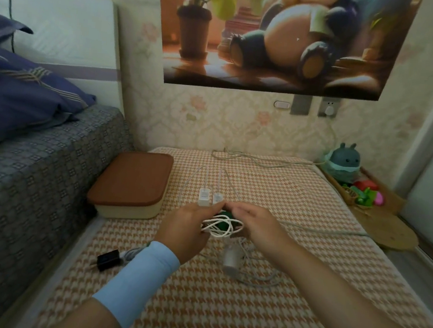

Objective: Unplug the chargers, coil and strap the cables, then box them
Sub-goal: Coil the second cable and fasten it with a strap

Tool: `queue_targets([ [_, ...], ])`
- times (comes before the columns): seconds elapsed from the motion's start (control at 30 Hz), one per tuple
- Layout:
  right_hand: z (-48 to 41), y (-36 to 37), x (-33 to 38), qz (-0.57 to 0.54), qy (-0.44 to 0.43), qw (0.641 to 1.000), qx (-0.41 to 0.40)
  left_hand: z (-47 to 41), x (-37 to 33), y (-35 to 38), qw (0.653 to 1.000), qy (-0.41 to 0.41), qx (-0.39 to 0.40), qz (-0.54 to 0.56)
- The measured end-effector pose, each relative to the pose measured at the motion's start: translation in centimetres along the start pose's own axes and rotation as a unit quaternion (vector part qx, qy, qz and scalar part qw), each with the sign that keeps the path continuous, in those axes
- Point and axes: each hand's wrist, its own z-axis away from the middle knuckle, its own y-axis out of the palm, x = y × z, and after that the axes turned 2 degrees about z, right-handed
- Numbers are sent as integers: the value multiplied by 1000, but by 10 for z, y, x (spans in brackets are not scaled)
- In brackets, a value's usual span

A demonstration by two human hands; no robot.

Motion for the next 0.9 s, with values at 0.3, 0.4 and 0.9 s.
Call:
queue_targets([
  [0.3,-8,21,1,181,-79,980,5,10,12,-18,990,84,-42,-104],
  [0.4,-14,25,1,164,-36,985,29,14,25,-17,988,111,-33,-106],
  [0.9,-29,41,-5,238,122,951,154,47,38,-10,996,51,56,-40],
])
